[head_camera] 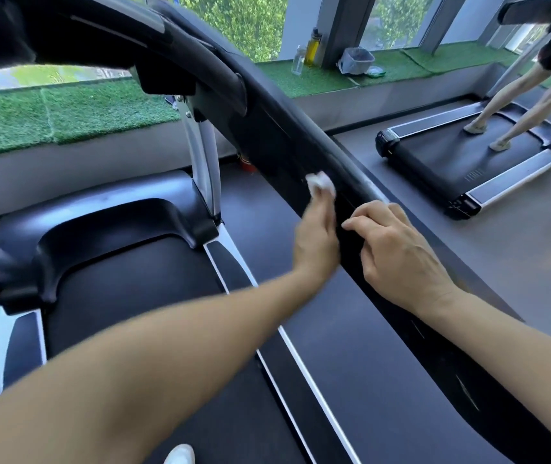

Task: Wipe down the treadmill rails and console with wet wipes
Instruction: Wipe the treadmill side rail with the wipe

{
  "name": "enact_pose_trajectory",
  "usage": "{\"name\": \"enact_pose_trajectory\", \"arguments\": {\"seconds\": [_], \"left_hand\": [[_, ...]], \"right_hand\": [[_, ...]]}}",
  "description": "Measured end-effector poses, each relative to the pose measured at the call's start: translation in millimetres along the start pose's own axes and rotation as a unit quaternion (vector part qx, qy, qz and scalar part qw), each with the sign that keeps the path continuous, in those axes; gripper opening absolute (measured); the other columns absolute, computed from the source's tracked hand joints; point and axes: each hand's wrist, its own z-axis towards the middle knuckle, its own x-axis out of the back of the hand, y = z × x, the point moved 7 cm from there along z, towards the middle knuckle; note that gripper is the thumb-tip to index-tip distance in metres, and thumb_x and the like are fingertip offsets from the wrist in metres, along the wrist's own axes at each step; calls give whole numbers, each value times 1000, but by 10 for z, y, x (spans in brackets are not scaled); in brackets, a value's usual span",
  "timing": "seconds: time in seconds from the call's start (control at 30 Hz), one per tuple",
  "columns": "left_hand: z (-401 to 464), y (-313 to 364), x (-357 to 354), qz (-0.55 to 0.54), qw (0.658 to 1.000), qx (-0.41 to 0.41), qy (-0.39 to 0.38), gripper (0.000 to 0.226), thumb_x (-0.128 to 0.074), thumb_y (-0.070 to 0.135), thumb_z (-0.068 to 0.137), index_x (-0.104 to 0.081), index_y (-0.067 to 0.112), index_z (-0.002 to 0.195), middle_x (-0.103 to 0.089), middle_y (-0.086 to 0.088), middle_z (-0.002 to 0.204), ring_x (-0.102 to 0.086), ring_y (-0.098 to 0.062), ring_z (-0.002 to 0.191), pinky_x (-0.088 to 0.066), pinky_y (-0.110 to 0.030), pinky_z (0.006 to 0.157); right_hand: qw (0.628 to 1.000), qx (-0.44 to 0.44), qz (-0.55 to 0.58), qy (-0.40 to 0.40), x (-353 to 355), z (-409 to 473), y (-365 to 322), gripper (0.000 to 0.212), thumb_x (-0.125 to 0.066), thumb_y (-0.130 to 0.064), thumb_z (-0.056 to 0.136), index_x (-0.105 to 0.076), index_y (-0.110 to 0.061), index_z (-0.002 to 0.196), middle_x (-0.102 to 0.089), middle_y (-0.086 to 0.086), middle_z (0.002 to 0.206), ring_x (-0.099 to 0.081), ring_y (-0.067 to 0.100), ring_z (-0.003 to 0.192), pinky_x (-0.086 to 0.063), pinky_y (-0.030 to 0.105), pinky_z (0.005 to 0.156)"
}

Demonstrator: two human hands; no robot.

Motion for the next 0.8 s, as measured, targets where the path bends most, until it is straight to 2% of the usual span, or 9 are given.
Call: {"name": "enact_pose_trajectory", "arguments": {"seconds": [0.1, 0.2, 0.3, 0.37, 0.43, 0.53, 0.57, 0.67, 0.8], "left_hand": [[-496, 22, -282, 50, 994, -43, -91, 44, -31, 36, 103, -46, 15, 139, -51, -5, 140, -43, -12, 130, -30, -6, 102], [-125, -9, -80, 135, 989, -44, -33, 43, -29, 44, 103, -40, 31, 142, -52, 1, 138, -47, -11, 128, -34, -23, 107], [490, -248, 219, 43, 997, 59, -7, 50, -22, 19, 104, -13, 30, 152, -30, 6, 154, -35, -13, 136, -25, -13, 100], [752, -308, 332, 42, 997, 66, 12, 53, -23, 13, 103, -12, 30, 152, -29, 6, 154, -36, -14, 136, -27, -10, 102], [699, -327, 259, 8, 998, 55, 31, 48, -22, 18, 105, -17, 29, 152, -30, 8, 153, -32, -7, 137, -21, 0, 101], [52, -338, -74, 6, 1000, 21, -17, 57, -19, 49, 101, -37, 20, 146, -38, 5, 149, -30, -4, 138, -19, -9, 111], [-165, -308, -147, 13, 999, 17, -48, 61, -19, 49, 99, -38, 14, 145, -39, 0, 149, -32, -7, 136, -18, -5, 108], [-125, -398, -121, 44, 997, 9, -70, 50, -25, 26, 101, -28, 7, 147, -33, -9, 152, -34, -17, 137, -14, 7, 95], [725, -524, 280, 81, 995, 50, 5, 57, -27, 5, 101, -11, 23, 153, -22, 3, 157, -40, -15, 132, -23, -1, 86]], "right_hand": [[999, 33, -11, 2, 25, 17, -64, 33, -39, -7, 85, -68, -1, 101, -60, 5, 100, -46, 20, 93, -50, 34, 80], [1000, 21, -19, -9, -25, 86, 20, 30, -51, 8, 78, -67, -1, 101, -60, 6, 102, -46, 22, 96, -51, 37, 77], [999, 8, -30, -10, -99, 135, 48, 38, -56, 15, 72, -67, 0, 104, -60, 6, 103, -51, 28, 97, -50, 37, 80], [999, 9, -35, -13, -151, 168, 18, 38, -56, 16, 71, -67, 0, 104, -60, 7, 103, -52, 30, 97, -47, 35, 82], [999, 17, -48, -10, -182, 199, 2, 35, -58, 14, 71, -67, 0, 102, -60, 7, 103, -51, 29, 97, -46, 33, 81], [996, 41, -74, 12, -171, 229, -10, 26, -54, 6, 75, -67, -1, 97, -58, 7, 102, -46, 24, 96, -41, 29, 80], [995, 49, -83, 19, -166, 242, -23, 26, -49, 0, 79, -67, -2, 97, -58, 7, 101, -45, 22, 95, -41, 29, 80], [991, 76, -108, 20, -217, 284, -43, 25, -53, 1, 76, -67, -3, 96, -58, 7, 100, -43, 21, 97, -39, 29, 83], [982, 98, -159, 11, -295, 286, -51, 29, -66, 10, 64, -68, -3, 90, -60, 8, 98, -50, 25, 95, -32, 32, 88]]}}
